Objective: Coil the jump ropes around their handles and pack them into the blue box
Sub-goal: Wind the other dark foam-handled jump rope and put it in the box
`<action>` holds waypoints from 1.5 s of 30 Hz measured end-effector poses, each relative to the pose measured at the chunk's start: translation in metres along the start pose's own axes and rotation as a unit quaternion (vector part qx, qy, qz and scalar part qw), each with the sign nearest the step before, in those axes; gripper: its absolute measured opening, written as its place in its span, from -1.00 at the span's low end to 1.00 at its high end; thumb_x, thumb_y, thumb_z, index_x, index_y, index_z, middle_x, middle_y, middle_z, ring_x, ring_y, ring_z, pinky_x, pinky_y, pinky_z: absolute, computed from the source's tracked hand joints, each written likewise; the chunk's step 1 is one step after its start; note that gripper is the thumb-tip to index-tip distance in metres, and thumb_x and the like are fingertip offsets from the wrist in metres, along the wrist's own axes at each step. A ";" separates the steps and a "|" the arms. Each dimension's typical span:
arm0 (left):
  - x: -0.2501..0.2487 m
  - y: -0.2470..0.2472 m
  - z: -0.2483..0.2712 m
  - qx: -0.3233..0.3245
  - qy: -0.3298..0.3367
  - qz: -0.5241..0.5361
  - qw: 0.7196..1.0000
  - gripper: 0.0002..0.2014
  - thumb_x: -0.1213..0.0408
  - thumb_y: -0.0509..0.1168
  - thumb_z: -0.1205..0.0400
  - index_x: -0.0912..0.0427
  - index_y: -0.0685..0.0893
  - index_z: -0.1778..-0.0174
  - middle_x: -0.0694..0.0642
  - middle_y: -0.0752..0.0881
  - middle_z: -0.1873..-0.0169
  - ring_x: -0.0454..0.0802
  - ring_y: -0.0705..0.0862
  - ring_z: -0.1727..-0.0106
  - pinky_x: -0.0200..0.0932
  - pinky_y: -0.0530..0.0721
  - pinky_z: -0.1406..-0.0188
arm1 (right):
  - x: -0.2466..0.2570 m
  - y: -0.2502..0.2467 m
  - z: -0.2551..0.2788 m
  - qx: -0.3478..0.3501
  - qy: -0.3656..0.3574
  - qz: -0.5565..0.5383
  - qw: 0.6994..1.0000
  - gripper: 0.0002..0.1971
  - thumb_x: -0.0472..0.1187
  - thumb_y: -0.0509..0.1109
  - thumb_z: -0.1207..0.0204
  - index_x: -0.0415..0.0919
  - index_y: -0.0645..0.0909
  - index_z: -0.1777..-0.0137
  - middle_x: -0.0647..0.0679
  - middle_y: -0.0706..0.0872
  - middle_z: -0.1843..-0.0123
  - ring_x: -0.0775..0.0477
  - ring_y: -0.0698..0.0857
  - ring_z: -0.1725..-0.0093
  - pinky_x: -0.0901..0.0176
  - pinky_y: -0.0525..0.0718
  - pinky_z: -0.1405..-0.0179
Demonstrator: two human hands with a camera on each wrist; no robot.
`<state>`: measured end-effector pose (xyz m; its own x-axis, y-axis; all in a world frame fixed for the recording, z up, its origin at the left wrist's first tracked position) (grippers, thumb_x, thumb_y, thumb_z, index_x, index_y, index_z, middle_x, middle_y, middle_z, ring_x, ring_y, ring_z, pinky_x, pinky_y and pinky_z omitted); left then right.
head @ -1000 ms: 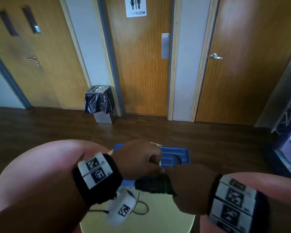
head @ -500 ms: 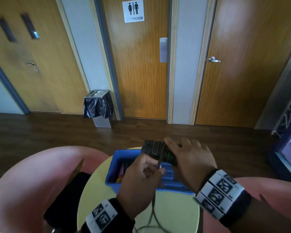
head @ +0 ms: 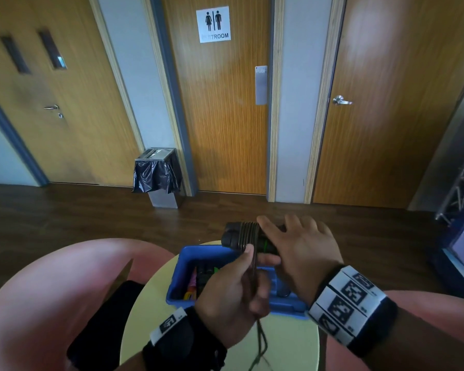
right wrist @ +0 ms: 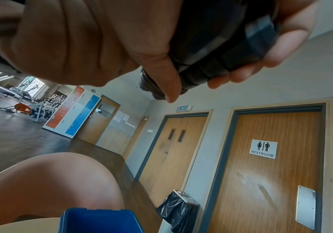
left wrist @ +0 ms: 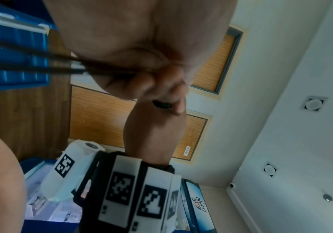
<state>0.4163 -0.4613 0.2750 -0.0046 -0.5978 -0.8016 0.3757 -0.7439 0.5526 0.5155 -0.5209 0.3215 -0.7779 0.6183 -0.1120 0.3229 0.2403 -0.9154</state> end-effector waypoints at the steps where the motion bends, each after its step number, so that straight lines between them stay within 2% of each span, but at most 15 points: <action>1: 0.000 -0.001 -0.001 -0.003 0.009 0.003 1.000 -0.58 -0.03 0.14 -0.69 0.23 0.74 0.14 0.10 0.36 0.62 -0.09 0.23 0.72 -0.24 0.15 0.61 | -0.002 0.000 0.000 -0.003 0.001 -0.003 1.000 -0.07 -0.01 0.72 0.22 0.04 0.62 -0.33 -0.11 0.65 0.22 -0.21 0.65 0.34 -0.03 0.64 0.38; 3: -0.005 -0.003 -0.003 -0.021 0.048 -0.035 0.998 -0.62 0.03 0.14 -0.72 0.20 0.65 0.25 0.07 0.27 0.63 -0.11 0.15 0.69 -0.23 0.09 0.60 | -0.004 -0.001 -0.001 0.008 0.002 -0.010 1.000 -0.10 -0.03 0.72 0.13 0.02 0.60 -0.35 -0.12 0.66 0.19 -0.24 0.67 0.31 -0.07 0.65 0.34; 7: -0.021 -0.003 -0.003 -0.037 0.176 -0.241 0.954 -0.63 0.18 0.11 -0.79 0.24 0.59 0.29 0.15 0.48 0.57 0.01 0.35 0.60 -0.19 0.35 0.57 | -0.005 0.007 -0.001 0.066 0.030 -0.023 0.997 -0.35 0.03 0.52 -0.30 -0.04 0.41 -0.39 -0.09 0.64 0.00 -0.24 0.69 0.08 -0.06 0.63 0.13; 10: -0.021 -0.005 -0.001 -0.046 0.191 -0.327 0.925 -0.61 0.18 0.08 -0.82 0.24 0.57 0.29 0.14 0.52 0.53 0.00 0.40 0.54 -0.18 0.41 0.52 | -0.005 0.010 0.001 0.049 0.068 -0.047 0.995 -0.56 -0.06 0.62 -0.09 -0.17 0.57 0.07 -0.08 0.63 0.29 -0.22 0.66 0.41 0.05 0.56 0.44; 12: -0.022 -0.007 0.000 -0.051 0.193 -0.352 0.915 -0.61 0.19 0.07 -0.81 0.17 0.54 0.34 0.08 0.44 0.57 -0.06 0.34 0.55 -0.21 0.37 0.51 | -0.005 0.016 0.000 0.038 0.075 -0.062 0.994 -0.61 -0.09 0.62 -0.04 -0.18 0.57 0.19 -0.09 0.61 0.38 -0.22 0.63 0.49 0.07 0.55 0.51; 16: -0.022 -0.014 0.001 -0.075 0.200 -0.386 0.897 -0.60 0.16 0.09 -0.81 0.03 0.49 0.39 -0.05 0.33 0.62 -0.14 0.27 0.56 -0.24 0.30 0.50 | -0.002 0.021 0.000 0.053 0.079 -0.062 0.994 -0.66 -0.06 0.58 -0.19 -0.19 0.57 0.13 -0.10 0.65 0.31 -0.22 0.66 0.41 0.06 0.58 0.47; 21: -0.020 -0.034 0.001 -0.091 0.201 -0.385 0.896 -0.61 0.11 0.11 -0.79 -0.02 0.49 0.40 -0.09 0.34 0.61 -0.15 0.30 0.55 -0.18 0.32 0.44 | 0.011 0.019 -0.004 0.080 0.074 -0.114 0.987 -0.68 0.06 0.32 -0.51 -0.07 0.47 -0.18 -0.02 0.65 -0.06 -0.16 0.70 -0.05 -0.01 0.71 0.02; 25: -0.024 -0.058 0.001 -0.092 0.202 -0.388 0.895 -0.65 0.07 0.12 -0.72 0.02 0.54 0.40 -0.11 0.42 0.62 -0.18 0.35 0.53 -0.20 0.35 0.39 | 0.025 0.034 -0.005 0.159 0.093 -0.204 0.962 -0.76 0.11 0.33 -0.48 0.02 0.49 -0.03 0.05 0.67 0.12 -0.09 0.70 0.17 0.09 0.67 0.26; 28: -0.033 -0.080 0.001 -0.095 0.209 -0.389 0.892 -0.58 0.20 0.16 -0.78 -0.05 0.60 0.45 -0.12 0.47 0.65 -0.22 0.38 0.56 -0.28 0.35 0.46 | 0.048 0.052 -0.006 0.246 0.129 -0.351 0.894 -0.80 0.09 0.40 -0.41 -0.02 0.58 0.17 -0.03 0.70 0.34 -0.07 0.67 0.35 0.10 0.56 0.41; 31: -0.053 -0.101 0.005 -0.109 0.218 -0.383 0.891 -0.56 0.22 0.26 -0.73 0.09 0.56 0.54 -0.05 0.42 0.68 -0.15 0.36 0.58 -0.27 0.34 0.50 | 0.080 0.055 -0.006 0.306 0.176 -0.515 0.781 -0.86 -0.13 0.46 -0.47 -0.14 0.60 0.23 -0.16 0.56 0.40 -0.11 0.52 0.45 0.12 0.44 0.43; 34: -0.074 -0.128 0.005 -0.098 0.201 -0.358 0.907 -0.51 -0.02 0.44 -0.58 0.14 0.52 0.59 0.03 0.44 0.70 -0.07 0.37 0.62 -0.23 0.35 0.52 | 0.110 0.049 -0.001 0.355 0.247 -0.616 0.659 -0.85 -0.21 0.51 -0.33 -0.26 0.61 0.24 -0.12 0.57 0.46 -0.10 0.55 0.51 0.20 0.47 0.46; 37: -0.092 -0.148 0.011 -0.072 0.186 -0.344 0.917 -0.47 -0.20 0.39 -0.43 0.20 0.55 0.61 0.07 0.46 0.72 -0.04 0.38 0.65 -0.24 0.36 0.54 | 0.141 0.041 0.001 0.386 0.278 -0.696 0.538 -0.70 -0.19 0.49 -0.04 -0.27 0.64 0.21 -0.17 0.61 0.36 -0.16 0.57 0.44 0.20 0.48 0.44; 40: -0.103 -0.163 0.020 -0.038 0.170 -0.292 0.940 -0.47 0.13 0.39 -0.64 0.14 0.58 0.70 -0.02 0.51 0.73 -0.19 0.43 0.70 -0.37 0.41 0.62 | 0.164 0.027 -0.005 0.384 0.273 -0.771 0.428 -0.66 -0.21 0.46 -0.01 -0.26 0.66 0.16 -0.18 0.58 0.29 -0.16 0.56 0.40 0.18 0.49 0.42; 42: -0.110 -0.173 0.025 -0.013 0.173 -0.265 0.948 -0.51 0.19 0.38 -0.61 0.12 0.59 0.70 -0.04 0.54 0.68 -0.24 0.43 0.66 -0.43 0.40 0.60 | 0.178 0.016 -0.009 0.378 0.256 -0.800 0.390 -0.69 -0.21 0.45 -0.01 -0.23 0.70 0.18 -0.16 0.59 0.28 -0.15 0.56 0.38 0.18 0.50 0.41; 45: -0.119 -0.183 0.030 0.016 0.170 -0.243 0.955 -0.58 0.21 0.43 -0.49 0.13 0.59 0.72 -0.07 0.50 0.70 -0.23 0.42 0.66 -0.42 0.38 0.59 | 0.197 0.010 -0.010 0.356 0.244 -0.823 0.369 -0.64 -0.21 0.45 0.02 -0.23 0.69 0.15 -0.16 0.58 0.28 -0.16 0.55 0.39 0.17 0.47 0.38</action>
<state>0.3203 -0.2633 0.2765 0.1324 -0.0509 -0.9899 0.3776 -0.9208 0.0979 0.3714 -0.3891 0.2940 0.6414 0.1767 0.7466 -0.7298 0.4409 0.5226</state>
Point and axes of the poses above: each hand's wrist, its own z-axis away from the middle knuckle, its own y-axis out of the palm, x = y × z, the point moved 6 cm from there along -z, towards the middle knuckle
